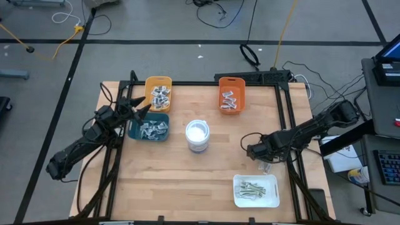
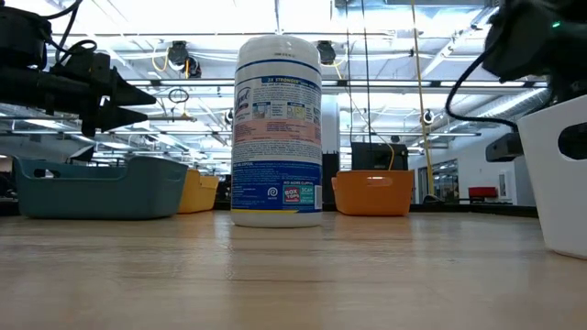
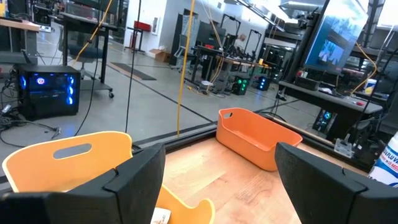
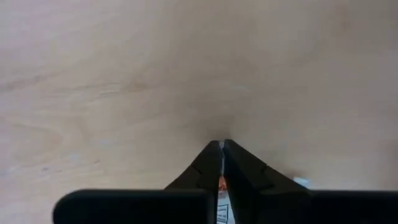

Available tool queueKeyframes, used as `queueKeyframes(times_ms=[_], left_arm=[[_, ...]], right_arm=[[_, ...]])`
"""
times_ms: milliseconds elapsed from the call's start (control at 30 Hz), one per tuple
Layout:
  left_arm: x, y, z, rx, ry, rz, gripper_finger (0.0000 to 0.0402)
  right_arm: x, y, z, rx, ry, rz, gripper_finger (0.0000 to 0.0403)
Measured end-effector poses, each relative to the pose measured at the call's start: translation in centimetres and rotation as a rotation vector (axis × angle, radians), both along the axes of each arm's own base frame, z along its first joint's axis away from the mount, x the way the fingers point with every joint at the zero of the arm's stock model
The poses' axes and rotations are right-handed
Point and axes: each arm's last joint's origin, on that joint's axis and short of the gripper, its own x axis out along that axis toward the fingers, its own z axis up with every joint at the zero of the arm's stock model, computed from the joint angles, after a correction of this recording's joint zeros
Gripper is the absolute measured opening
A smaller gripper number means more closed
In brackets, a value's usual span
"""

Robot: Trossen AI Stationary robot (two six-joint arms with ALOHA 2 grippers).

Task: Pick & Place First Aid Supplies
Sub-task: Put the orange pad into the orange bin

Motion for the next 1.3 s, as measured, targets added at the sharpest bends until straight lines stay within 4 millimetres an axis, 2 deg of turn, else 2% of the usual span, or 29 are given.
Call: queueKeyframes(times_ms=[133, 400, 600, 900, 1067, 1300], left_arm=[[0.0, 0.0, 0.0, -0.001, -0.001, 0.000, 0.0306], [0.0, 0.0, 0.0, -0.001, 0.000, 0.000, 0.0305], [0.0, 0.0, 0.0, 0.000, 0.000, 0.000, 0.0306], [0.0, 0.0, 0.0, 0.000, 0.000, 0.000, 0.0305], [0.0, 0.0, 0.0, 0.000, 0.000, 0.000, 0.0306], [0.0, 0.0, 0.0, 0.000, 0.000, 0.000, 0.0306]], right_arm=[[1.3, -1.0, 1.1, -0.011, -0.066, 0.135, 0.0007], [3.5, -3.6, 3.9, 0.074, -0.222, 0.532, 0.0002], [5.2, -5.3, 7.4, 0.062, -0.404, 0.863, 0.0001], [5.8, -7.3, 12.5, -0.045, -0.478, 1.192, 0.0001], [6.2, -8.9, 12.9, -0.084, -0.441, 1.354, 0.0001], [8.2, -14.7, 12.6, -0.207, -0.336, 1.464, 0.0000]])
